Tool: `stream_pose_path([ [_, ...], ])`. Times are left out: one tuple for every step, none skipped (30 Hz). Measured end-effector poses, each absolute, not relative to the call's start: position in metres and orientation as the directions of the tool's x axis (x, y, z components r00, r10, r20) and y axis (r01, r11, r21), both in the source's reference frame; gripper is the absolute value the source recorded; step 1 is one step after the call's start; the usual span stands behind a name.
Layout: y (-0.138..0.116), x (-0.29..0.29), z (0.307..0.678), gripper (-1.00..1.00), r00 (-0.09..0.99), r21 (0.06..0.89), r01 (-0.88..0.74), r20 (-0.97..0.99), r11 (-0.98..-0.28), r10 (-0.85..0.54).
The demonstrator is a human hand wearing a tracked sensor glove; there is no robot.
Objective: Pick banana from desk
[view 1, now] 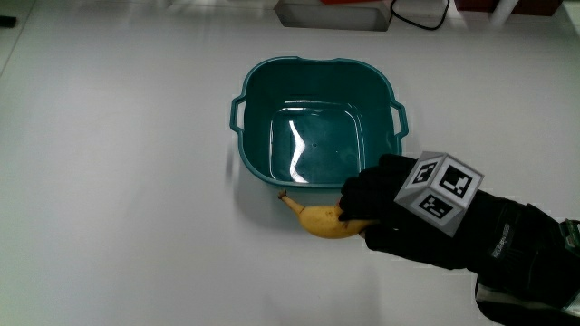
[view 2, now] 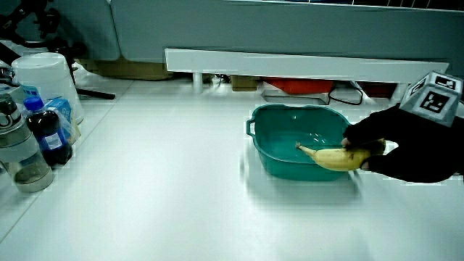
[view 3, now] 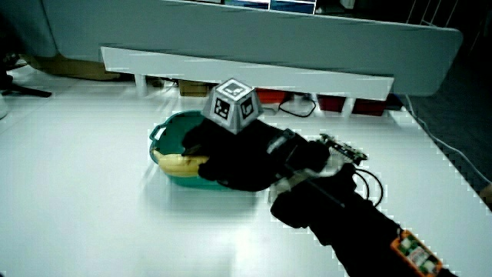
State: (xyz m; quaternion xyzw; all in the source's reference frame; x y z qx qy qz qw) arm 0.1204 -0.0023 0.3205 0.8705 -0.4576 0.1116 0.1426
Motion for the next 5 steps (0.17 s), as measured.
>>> stream_pose_path([
  [-0.005, 0.119, 0.320, 1.00, 0.563, 0.153, -0.824, 0.327, -0.545, -0.759],
  [-0.008, 0.119, 0.321, 1.00, 0.564, 0.153, -0.823, 0.331, -0.547, -0.757],
  [-0.011, 0.119, 0.321, 1.00, 0.574, 0.163, -0.816, 0.343, -0.555, -0.743],
  [-0.014, 0.120, 0.324, 1.00, 0.572, 0.143, -0.816, 0.343, -0.560, -0.745],
  [-0.018, 0.120, 0.326, 1.00, 0.575, 0.143, -0.814, 0.330, -0.563, -0.748],
])
